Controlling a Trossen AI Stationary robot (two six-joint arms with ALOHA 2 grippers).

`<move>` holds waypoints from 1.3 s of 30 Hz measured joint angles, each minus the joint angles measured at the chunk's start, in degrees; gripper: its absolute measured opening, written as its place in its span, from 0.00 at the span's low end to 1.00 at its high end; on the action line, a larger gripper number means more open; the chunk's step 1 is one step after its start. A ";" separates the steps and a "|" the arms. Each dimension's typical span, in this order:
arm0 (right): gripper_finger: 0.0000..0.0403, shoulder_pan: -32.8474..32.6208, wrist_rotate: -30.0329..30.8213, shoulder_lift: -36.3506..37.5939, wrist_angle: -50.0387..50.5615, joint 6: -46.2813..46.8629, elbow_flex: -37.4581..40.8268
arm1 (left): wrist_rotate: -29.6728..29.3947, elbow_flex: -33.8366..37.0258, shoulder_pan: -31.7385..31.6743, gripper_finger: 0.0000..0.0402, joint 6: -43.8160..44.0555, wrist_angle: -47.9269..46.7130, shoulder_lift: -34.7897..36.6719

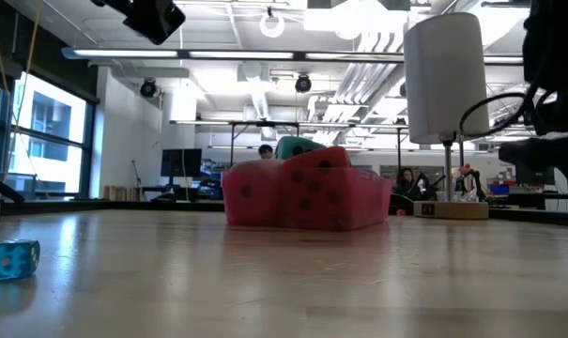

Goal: Pick & Place Dice
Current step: Put the small green die into the red bin

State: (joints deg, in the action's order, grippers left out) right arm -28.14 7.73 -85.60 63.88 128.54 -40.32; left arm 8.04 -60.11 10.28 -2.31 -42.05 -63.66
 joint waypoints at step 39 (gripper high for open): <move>0.09 -3.84 5.21 -7.13 -6.69 -0.28 3.21 | 2.90 0.37 0.02 0.54 -1.84 1.19 0.00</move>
State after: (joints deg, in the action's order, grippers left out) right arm -31.99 12.94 -92.73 57.19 128.26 -37.10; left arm 10.94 -59.74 10.31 -4.15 -40.86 -63.66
